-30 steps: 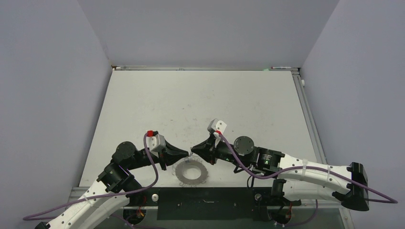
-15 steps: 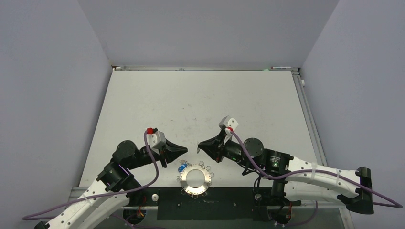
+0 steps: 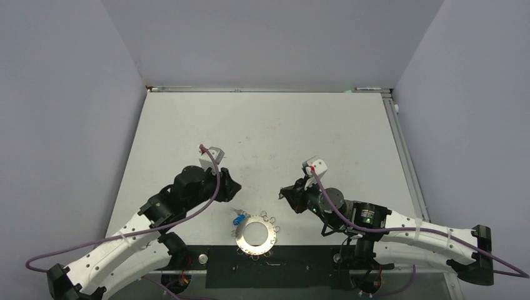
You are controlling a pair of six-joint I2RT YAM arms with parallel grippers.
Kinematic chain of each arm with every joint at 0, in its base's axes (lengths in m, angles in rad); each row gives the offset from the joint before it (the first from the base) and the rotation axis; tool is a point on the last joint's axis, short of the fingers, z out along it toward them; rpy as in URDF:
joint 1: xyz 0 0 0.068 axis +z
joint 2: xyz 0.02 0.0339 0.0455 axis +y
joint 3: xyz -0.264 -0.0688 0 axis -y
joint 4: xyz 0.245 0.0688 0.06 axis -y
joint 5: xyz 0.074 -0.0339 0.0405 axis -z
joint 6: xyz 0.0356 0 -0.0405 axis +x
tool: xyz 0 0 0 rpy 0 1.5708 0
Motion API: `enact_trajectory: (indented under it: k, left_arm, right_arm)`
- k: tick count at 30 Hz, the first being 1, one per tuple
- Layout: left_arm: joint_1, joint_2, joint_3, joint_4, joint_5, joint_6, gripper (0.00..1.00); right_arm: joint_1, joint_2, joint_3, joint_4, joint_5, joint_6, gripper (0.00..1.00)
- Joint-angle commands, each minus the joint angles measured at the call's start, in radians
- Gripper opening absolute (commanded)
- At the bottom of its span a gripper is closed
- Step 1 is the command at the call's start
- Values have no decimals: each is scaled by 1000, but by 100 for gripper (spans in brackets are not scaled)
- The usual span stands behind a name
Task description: Put the keys on the keyring
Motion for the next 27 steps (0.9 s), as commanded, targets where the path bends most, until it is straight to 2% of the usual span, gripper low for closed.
enact_trajectory:
  k: [1, 7, 12, 19, 27]
  left_arm:
    - [-19, 70, 22, -129, -145, -151, 40]
    - [-139, 95, -35, 57, -122, -94, 46]
    - [-226, 230, -37, 151, -108, -60, 44]
    - [-262, 414, 16, 180, -99, -34, 36]
    - [-267, 563, 51, 229, -52, 24, 32]
  right_arm:
    - [4, -11, -3, -16, 54, 34, 5]
    - [3, -17, -18, -30, 55, 40, 5]
    - [2, -42, -31, -57, 46, 56, 5]
    - [3, -120, -53, -131, 60, 81, 5]
    - [4, -186, -77, -171, 70, 99, 5]
